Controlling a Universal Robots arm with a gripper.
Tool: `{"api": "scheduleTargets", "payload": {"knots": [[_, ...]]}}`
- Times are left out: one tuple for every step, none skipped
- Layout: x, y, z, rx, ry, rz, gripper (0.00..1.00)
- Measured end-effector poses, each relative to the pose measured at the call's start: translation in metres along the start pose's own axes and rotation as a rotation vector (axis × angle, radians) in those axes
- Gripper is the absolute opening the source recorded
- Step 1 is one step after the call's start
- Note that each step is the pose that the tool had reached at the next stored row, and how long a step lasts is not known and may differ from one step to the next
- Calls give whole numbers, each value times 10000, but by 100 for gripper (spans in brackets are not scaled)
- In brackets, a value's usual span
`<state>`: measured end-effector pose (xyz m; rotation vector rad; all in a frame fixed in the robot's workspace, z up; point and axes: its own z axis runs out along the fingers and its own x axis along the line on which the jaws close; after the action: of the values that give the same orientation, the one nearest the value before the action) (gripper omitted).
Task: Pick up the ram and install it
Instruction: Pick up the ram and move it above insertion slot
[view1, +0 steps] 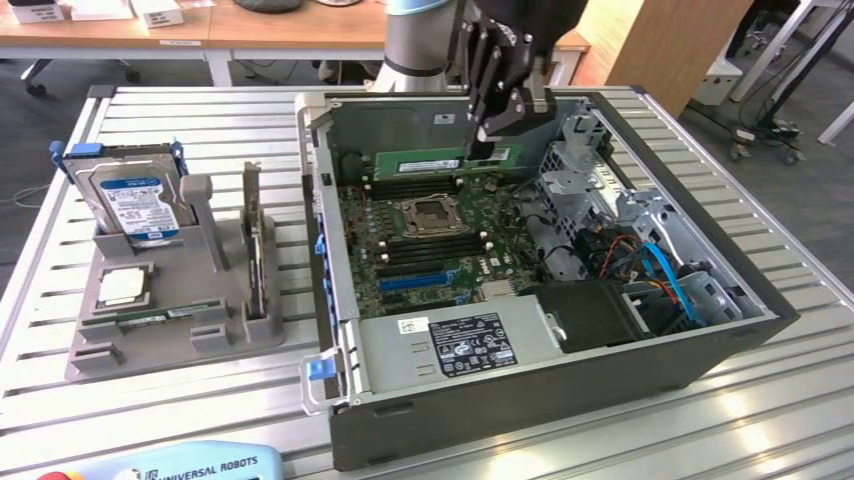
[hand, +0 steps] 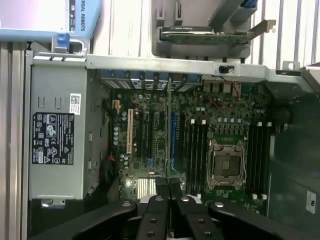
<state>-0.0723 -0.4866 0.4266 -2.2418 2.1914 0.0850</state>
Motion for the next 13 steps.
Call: {"api": "scheduleTargets", "payload": {"knots": [[1,-34,-1,-2,0,1,12],[1,-67,-2,-3,0,0,12],[2,-100,-2,-5,0,0,12],[3,-131,-3,-6,0,0,12],[4,-161,-3,-8,0,1,12],[4,-188,-4,-9,0,1,12],[5,-210,-5,-10,0,0,12],[6,-222,-5,-10,0,0,12],[6,-227,-6,-11,0,0,12],[5,-227,-6,-11,0,0,12],[5,-227,-6,-11,0,0,12],[5,-227,-6,-10,0,1,12],[5,-227,-6,-11,0,1,12]]}}
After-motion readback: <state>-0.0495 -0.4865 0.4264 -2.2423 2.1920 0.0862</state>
